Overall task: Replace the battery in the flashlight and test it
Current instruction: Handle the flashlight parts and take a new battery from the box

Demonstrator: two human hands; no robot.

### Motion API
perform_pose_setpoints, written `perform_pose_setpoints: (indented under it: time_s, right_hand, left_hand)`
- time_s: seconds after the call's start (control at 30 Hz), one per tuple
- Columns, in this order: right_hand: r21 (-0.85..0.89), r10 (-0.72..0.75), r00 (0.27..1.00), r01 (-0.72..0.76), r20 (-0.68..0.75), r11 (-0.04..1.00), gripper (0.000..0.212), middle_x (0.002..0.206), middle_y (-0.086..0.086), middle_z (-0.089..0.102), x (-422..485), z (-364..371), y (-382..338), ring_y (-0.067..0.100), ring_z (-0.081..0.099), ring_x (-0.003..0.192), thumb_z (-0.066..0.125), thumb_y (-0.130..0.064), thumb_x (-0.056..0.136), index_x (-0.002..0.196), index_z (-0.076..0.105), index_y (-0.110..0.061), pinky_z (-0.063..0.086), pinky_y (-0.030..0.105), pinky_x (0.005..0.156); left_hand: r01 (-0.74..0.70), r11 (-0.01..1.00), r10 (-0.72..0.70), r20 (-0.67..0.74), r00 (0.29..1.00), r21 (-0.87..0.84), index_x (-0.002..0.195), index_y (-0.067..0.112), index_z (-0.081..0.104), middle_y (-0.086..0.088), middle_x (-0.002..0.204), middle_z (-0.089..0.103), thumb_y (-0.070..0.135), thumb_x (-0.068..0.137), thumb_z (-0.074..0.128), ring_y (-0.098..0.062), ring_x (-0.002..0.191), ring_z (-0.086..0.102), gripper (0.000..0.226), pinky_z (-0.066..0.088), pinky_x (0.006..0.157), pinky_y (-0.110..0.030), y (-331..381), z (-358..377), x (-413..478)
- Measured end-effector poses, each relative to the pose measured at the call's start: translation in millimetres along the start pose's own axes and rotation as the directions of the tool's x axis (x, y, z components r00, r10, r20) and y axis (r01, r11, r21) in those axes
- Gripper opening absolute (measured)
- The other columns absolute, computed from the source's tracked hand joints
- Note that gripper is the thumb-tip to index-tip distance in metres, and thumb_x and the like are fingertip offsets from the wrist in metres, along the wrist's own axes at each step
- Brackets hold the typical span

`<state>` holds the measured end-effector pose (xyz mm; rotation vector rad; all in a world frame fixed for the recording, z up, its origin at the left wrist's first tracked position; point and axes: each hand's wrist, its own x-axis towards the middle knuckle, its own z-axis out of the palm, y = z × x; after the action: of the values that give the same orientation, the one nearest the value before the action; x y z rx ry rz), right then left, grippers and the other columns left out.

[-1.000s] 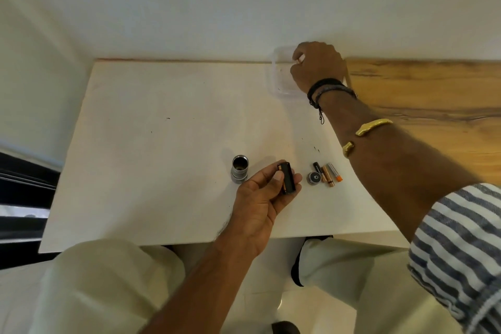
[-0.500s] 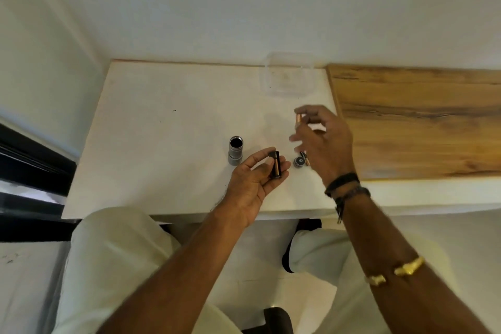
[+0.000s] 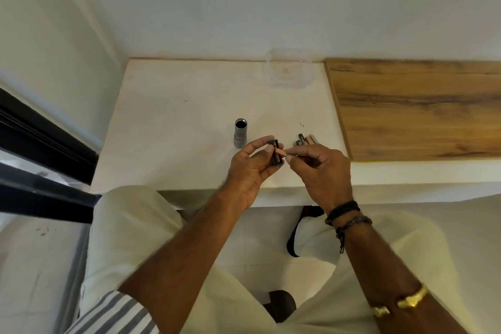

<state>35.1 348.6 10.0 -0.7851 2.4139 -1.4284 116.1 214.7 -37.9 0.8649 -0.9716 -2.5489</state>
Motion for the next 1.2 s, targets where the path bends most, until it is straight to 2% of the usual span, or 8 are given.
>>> perform_pose_setpoints:
  time_s: [0.17,0.3,0.47,0.63,0.7,0.9,1.07,1.2]
  right_hand:
    - [-0.163,-0.144,0.988,0.152,0.062,0.975,0.022,0.098,-0.001,0.074,-5.7,-0.4,-7.0,0.008,0.066,0.087,0.073,-0.004,0.087,0.106,0.08,-0.013,0.05,0.004,0.083]
    - [-0.248,-0.208,0.967,0.239,0.145,0.939,0.023,0.102,0.006,0.075,-6.4,0.0,-10.1,0.016,0.067,0.092,0.072,-0.003,0.089,0.11,0.079,-0.012,0.051,0.017,0.087]
    - [-0.245,-0.181,0.975,0.207,0.126,0.947,0.02,0.099,0.008,0.078,-5.6,2.0,-9.8,0.017,0.067,0.089,0.077,-0.005,0.086,0.105,0.08,-0.01,0.054,0.028,0.09]
    - [-0.207,-0.134,0.978,0.166,0.158,0.964,0.019,0.096,0.008,0.077,-1.8,1.3,-3.2,0.015,0.066,0.086,0.08,-0.003,0.081,0.099,0.081,-0.007,0.044,0.004,0.085]
    - [-0.198,-0.118,0.977,0.153,0.176,0.968,0.019,0.095,0.007,0.077,-0.2,0.8,-1.2,0.013,0.067,0.086,0.081,-0.004,0.08,0.098,0.081,-0.008,0.042,-0.001,0.083]
    - [-0.185,-0.11,0.984,0.135,0.139,0.973,0.011,0.089,0.004,0.076,10.1,2.0,2.9,0.015,0.068,0.083,0.081,-0.005,0.081,0.091,0.082,-0.01,0.043,-0.001,0.082]
    - [-0.141,-0.118,0.992,0.124,0.054,0.982,0.01,0.091,0.006,0.078,8.4,7.7,4.5,0.018,0.071,0.083,0.075,-0.005,0.087,0.095,0.081,-0.008,0.034,-0.007,0.085]
    - [-0.071,-0.123,0.992,0.122,-0.008,0.99,0.013,0.093,-0.006,0.076,-0.8,11.3,5.4,0.002,0.069,0.082,0.072,-0.013,0.09,0.099,0.08,-0.017,0.05,0.006,0.078]
  left_hand:
    - [-0.022,1.0,0.022,0.005,1.0,0.011,0.117,0.008,0.067,-0.019,0.113,0.072,0.007,0.094,0.062,-0.033,0.107,0.069,0.023,0.057,0.091,-0.043,-0.5,-2.5,-3.9]
    - [-0.021,0.999,0.021,-0.001,1.0,0.025,0.114,0.01,0.069,-0.017,0.11,0.074,0.008,0.094,0.063,-0.031,0.104,0.071,0.021,0.059,0.084,-0.039,-3.0,-5.0,-5.6]
    - [-0.013,1.0,0.013,-0.003,1.0,0.028,0.112,0.011,0.07,-0.017,0.107,0.075,0.012,0.09,0.067,-0.03,0.1,0.073,0.022,0.06,0.079,-0.034,-7.5,-5.5,-5.7]
    - [0.0,0.998,-0.001,0.017,1.0,0.056,0.114,0.009,0.069,-0.017,0.107,0.075,0.011,0.091,0.066,-0.031,0.101,0.072,0.023,0.06,0.078,-0.034,-9.2,-9.5,-5.3]
    - [0.003,0.998,-0.004,0.025,1.0,0.062,0.113,0.01,0.069,-0.017,0.107,0.075,0.01,0.092,0.066,-0.031,0.101,0.072,0.022,0.06,0.078,-0.034,-8.4,-10.3,-5.3]
    - [0.017,0.998,-0.02,0.039,0.999,0.066,0.108,0.006,0.07,-0.02,0.103,0.074,0.007,0.089,0.068,-0.034,0.097,0.073,0.02,0.06,0.077,-0.036,-14.1,-5.8,-10.4]
    - [0.012,1.0,-0.011,-0.044,0.999,0.012,0.107,0.003,0.068,-0.02,0.098,0.075,0.006,0.09,0.067,-0.032,0.092,0.074,0.017,0.061,0.076,-0.036,-14.3,-1.3,-10.4]
    - [0.0,0.998,-0.008,-0.125,0.992,-0.064,0.112,-0.002,0.066,-0.021,0.099,0.075,0.008,0.091,0.066,-0.031,0.091,0.074,0.024,0.061,0.075,-0.035,-7.2,-4.2,-8.5]
